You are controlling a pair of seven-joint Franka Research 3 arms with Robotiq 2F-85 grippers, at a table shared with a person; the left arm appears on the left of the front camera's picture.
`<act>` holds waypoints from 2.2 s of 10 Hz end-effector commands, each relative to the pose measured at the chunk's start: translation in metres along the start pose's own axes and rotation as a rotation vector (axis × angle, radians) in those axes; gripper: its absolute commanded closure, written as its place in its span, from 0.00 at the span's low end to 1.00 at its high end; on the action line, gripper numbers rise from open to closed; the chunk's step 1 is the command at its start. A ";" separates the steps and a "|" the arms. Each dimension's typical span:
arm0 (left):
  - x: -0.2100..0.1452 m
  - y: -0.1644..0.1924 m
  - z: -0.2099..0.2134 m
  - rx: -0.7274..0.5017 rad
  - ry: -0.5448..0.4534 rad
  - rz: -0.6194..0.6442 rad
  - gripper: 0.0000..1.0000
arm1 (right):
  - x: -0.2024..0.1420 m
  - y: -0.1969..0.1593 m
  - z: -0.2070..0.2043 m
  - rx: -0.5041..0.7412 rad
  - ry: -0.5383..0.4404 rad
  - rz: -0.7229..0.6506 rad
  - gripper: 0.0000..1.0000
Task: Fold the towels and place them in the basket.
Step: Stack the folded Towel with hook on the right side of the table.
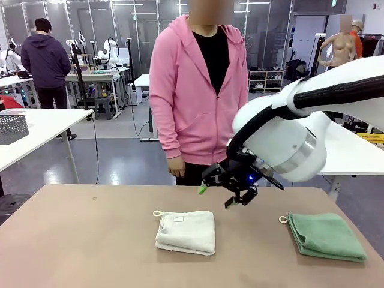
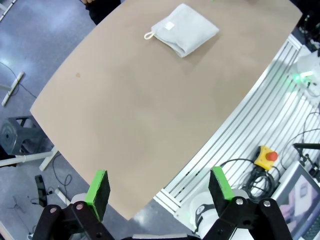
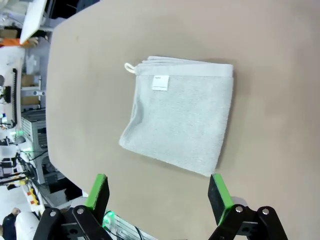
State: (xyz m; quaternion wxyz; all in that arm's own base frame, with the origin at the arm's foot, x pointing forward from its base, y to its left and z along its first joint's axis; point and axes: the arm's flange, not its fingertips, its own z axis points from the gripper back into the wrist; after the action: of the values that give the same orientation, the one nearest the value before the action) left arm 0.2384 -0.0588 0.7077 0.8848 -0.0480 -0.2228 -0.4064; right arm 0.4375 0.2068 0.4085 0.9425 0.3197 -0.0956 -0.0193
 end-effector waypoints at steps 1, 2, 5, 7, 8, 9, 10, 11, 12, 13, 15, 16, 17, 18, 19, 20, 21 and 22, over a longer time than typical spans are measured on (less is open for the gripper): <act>-0.001 0.000 0.000 0.008 0.001 -0.003 0.00 | -0.004 -0.033 -0.024 0.046 -0.032 -0.046 0.00; -0.001 0.000 0.000 0.008 0.001 -0.003 0.00 | -0.006 -0.048 -0.032 0.047 -0.051 -0.090 0.00; -0.001 0.000 0.000 0.008 0.001 -0.003 0.00 | -0.013 -0.074 -0.059 0.123 -0.073 -0.161 0.00; -0.001 0.000 0.000 0.008 0.001 -0.003 0.00 | -0.012 -0.088 -0.076 0.139 -0.088 -0.183 0.00; -0.001 0.000 0.000 0.008 0.001 -0.003 0.00 | -0.010 -0.093 -0.084 0.140 -0.091 -0.192 0.00; -0.001 0.000 0.000 0.008 0.001 -0.003 0.00 | -0.008 -0.097 -0.091 0.141 -0.096 -0.208 0.00; -0.001 0.000 0.000 0.008 0.001 -0.003 0.00 | -0.005 -0.099 -0.097 0.152 -0.106 -0.218 0.00; -0.001 0.000 0.000 0.008 0.001 -0.003 0.00 | -0.002 -0.101 -0.103 0.164 -0.111 -0.227 0.00; -0.001 0.000 0.000 0.008 0.001 -0.003 0.00 | -0.001 -0.100 -0.107 0.160 -0.109 -0.233 0.00; -0.001 0.000 0.000 0.008 0.001 -0.003 0.00 | 0.001 -0.101 -0.112 0.164 -0.094 -0.236 0.00; -0.001 0.000 0.000 0.008 0.001 -0.003 0.00 | 0.005 -0.103 -0.126 0.152 -0.082 -0.244 0.00; -0.001 0.000 0.000 0.008 0.001 -0.003 0.00 | 0.005 -0.103 -0.131 0.168 -0.089 -0.243 0.00; -0.001 0.000 0.000 0.008 0.001 -0.003 0.00 | 0.005 -0.101 -0.135 0.177 -0.089 -0.237 0.00; -0.001 0.000 0.000 0.008 0.001 -0.003 0.00 | 0.005 -0.098 -0.138 0.175 -0.086 -0.230 0.00; -0.001 0.000 0.000 0.008 0.001 -0.003 0.00 | 0.005 -0.097 -0.141 0.180 -0.082 -0.229 0.00; -0.001 0.000 0.000 0.008 0.001 -0.003 0.00 | 0.005 -0.095 -0.143 0.186 -0.080 -0.230 0.00; -0.001 0.000 0.000 0.008 0.001 -0.003 0.00 | 0.005 -0.093 -0.145 0.190 -0.078 -0.230 0.28; -0.001 0.000 0.000 0.008 0.001 -0.003 0.00 | 0.005 -0.091 -0.147 0.187 -0.072 -0.227 0.59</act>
State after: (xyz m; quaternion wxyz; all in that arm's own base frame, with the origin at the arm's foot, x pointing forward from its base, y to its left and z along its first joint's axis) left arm 0.2384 -0.0588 0.7077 0.8848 -0.0480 -0.2228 -0.4064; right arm 0.4743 0.2140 0.2529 0.8974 0.4127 -0.0805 -0.1336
